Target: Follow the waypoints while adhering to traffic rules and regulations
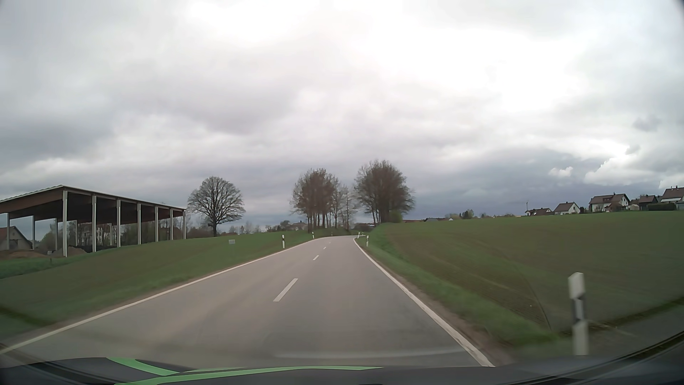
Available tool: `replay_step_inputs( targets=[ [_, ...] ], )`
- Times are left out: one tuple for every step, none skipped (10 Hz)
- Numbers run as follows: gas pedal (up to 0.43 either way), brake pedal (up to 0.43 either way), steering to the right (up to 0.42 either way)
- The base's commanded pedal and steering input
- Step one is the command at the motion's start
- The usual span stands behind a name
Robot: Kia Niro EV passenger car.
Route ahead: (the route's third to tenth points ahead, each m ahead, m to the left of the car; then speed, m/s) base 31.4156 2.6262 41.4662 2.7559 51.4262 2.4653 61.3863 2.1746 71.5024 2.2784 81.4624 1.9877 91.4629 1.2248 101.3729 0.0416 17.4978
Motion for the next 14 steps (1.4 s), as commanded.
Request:
replay_step_inputs(
  targets=[
    [0.197,0.000,-0.002],
    [0.197,0.000,-0.001],
    [0.197,0.000,-0.001],
    [0.197,0.000,0.000],
    [0.197,0.000,0.000],
    [0.197,0.000,0.000],
    [0.197,0.000,0.000],
    [0.197,0.000,0.000],
    [0.197,0.000,0.001],
    [0.197,0.000,0.000],
    [0.197,0.000,0.001],
    [0.197,0.000,0.002],
    [0.197,0.000,0.002],
    [0.197,0.000,0.002]
  ],
)
